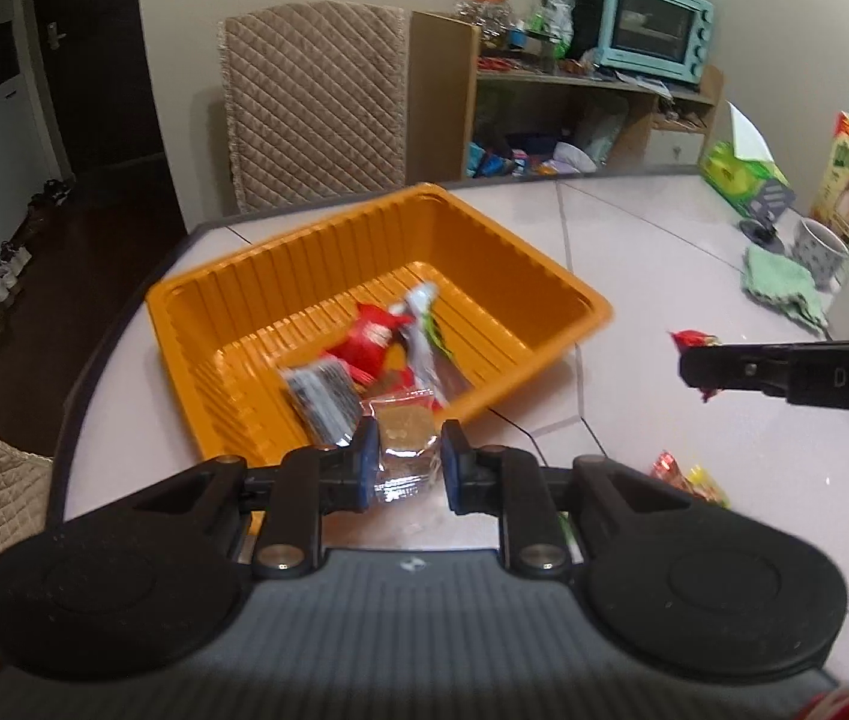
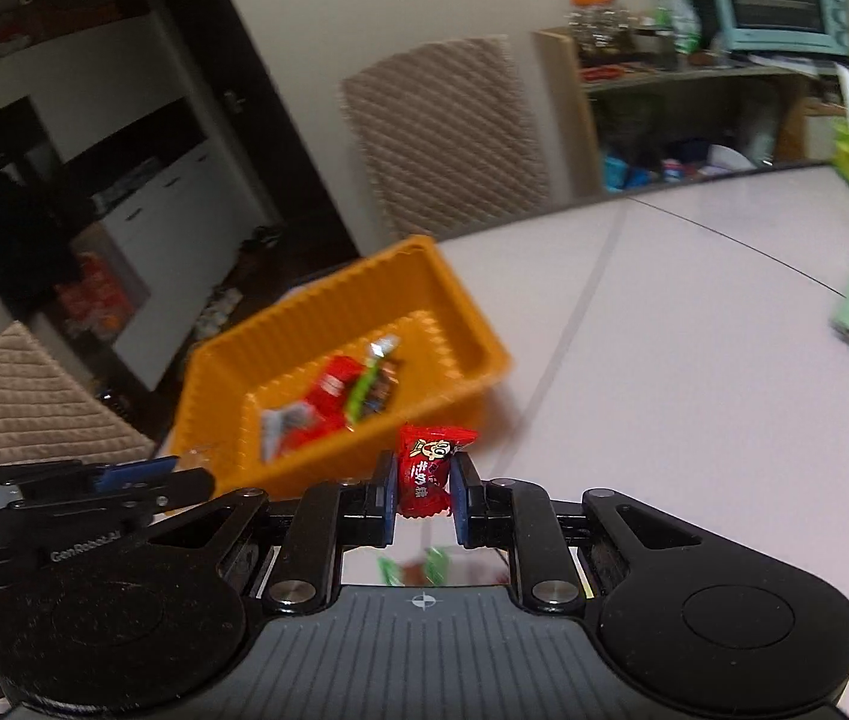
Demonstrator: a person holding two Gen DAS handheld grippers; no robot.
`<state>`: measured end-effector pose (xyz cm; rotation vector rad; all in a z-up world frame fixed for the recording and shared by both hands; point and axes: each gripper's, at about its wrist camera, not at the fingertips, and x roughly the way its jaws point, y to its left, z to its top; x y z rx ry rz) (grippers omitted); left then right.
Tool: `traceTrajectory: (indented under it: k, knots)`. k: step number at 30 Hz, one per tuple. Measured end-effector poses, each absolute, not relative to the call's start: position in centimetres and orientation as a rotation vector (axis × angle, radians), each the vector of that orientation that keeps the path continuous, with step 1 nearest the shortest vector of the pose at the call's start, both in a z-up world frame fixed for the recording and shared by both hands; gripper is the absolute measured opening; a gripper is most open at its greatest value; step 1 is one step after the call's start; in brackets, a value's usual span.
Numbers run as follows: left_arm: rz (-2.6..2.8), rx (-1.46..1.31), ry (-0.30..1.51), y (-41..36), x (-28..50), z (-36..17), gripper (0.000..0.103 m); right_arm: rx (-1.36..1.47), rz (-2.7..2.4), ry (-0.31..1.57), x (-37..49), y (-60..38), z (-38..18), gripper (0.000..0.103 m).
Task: Organize snacks
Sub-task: 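Carry the brown candy and red candy with both tools over the orange tray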
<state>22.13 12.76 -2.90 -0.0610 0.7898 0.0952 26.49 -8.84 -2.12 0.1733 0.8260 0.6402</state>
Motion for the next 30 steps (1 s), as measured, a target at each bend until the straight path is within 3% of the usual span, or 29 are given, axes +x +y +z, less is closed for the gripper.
traceTrajectory:
  k: [13,30]
  knots:
    - [0.214,-0.105,0.806,18.1,26.0,-4.3,0.019,0.048,0.705,0.811,33.4,-1.7,-4.6,0.018]
    - [0.245,-0.143,0.852,20.5,28.2,-6.4,0.019,-0.033,0.672,0.868,37.1,0.5,-7.9,0.019]
